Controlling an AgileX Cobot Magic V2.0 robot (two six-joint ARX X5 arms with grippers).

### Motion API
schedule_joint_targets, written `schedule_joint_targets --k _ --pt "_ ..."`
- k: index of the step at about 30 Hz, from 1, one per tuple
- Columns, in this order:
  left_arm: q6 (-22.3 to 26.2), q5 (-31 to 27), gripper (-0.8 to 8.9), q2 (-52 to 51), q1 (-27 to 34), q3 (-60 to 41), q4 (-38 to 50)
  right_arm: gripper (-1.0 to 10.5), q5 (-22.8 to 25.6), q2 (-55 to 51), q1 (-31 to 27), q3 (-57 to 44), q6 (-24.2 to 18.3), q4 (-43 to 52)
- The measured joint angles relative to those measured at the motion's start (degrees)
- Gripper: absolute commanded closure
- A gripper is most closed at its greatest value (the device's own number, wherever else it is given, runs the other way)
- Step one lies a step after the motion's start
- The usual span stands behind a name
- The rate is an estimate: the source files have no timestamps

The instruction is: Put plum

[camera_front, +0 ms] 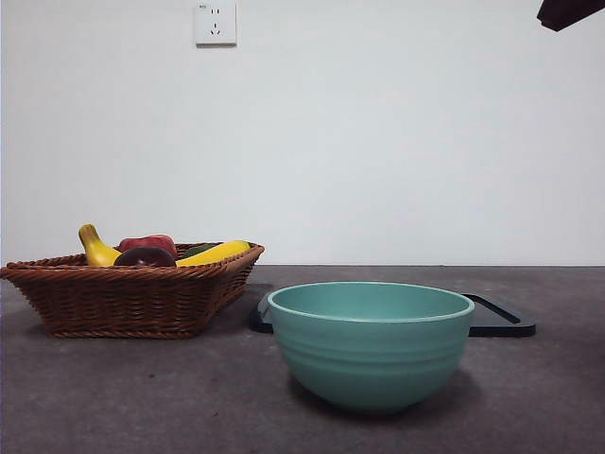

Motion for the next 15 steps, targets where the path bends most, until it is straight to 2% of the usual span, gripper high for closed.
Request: schedule_joint_targets --k 15 --pt "-0.1 -0.1 8.07 0.0 0.0 0.0 -1.9 9.4 0.0 0.0 0.0 0.0 0.0 0.0"
